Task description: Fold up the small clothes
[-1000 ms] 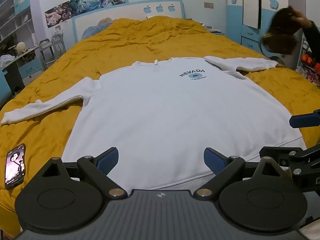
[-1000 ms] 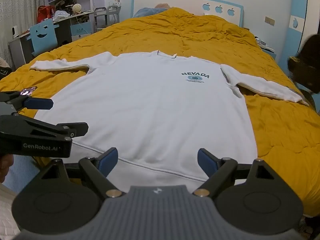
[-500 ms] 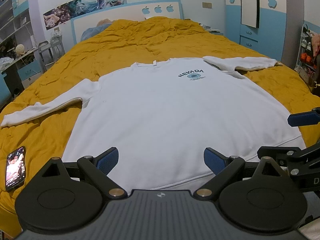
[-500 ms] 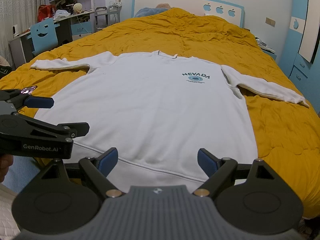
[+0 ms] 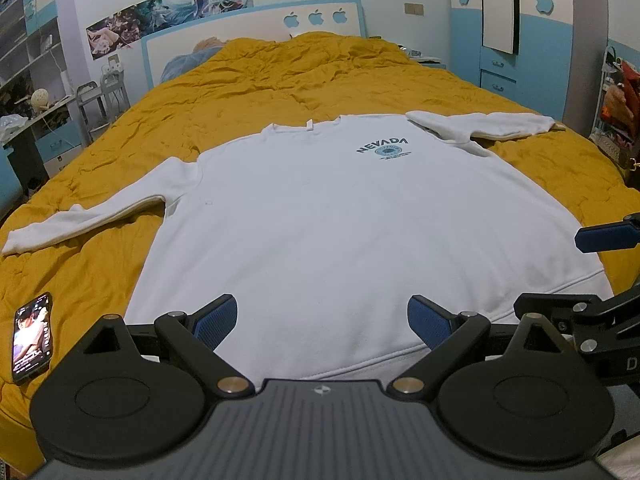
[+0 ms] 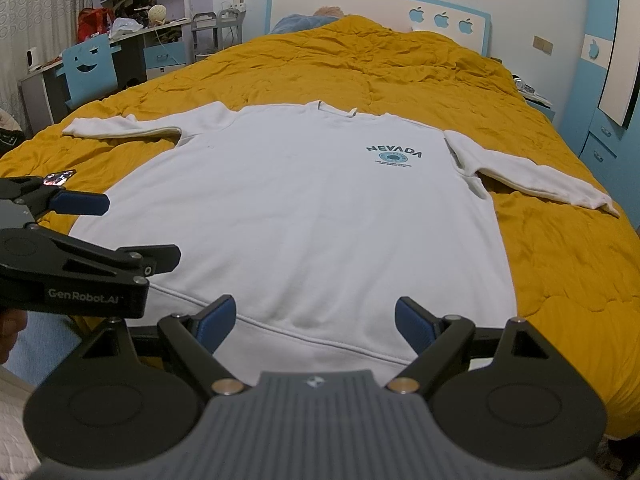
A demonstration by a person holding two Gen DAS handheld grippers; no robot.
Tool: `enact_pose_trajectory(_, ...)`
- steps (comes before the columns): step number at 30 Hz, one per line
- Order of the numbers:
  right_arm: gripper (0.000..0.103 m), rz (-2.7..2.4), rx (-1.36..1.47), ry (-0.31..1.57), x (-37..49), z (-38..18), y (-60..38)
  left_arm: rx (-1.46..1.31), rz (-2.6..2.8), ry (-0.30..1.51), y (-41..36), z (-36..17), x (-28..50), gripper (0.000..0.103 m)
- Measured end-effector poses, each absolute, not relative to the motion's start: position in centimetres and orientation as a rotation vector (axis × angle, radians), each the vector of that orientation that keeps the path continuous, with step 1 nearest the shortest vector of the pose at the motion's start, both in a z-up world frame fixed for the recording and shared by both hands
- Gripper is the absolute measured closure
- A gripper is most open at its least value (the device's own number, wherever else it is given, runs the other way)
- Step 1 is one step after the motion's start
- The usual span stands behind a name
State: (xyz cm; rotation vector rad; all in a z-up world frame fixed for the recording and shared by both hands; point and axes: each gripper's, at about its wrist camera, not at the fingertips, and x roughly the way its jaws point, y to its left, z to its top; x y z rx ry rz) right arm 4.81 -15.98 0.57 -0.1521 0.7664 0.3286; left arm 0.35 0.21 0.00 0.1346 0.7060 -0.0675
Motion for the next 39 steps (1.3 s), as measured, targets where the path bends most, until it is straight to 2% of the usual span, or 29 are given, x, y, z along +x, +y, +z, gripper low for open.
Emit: enact_pose_trajectory(39,0.020,0.331,-0.148,0.778,4.97,-0.25,-15.53,0.132,-0.062,0.722,0.53,-0.52,0.35,0.000)
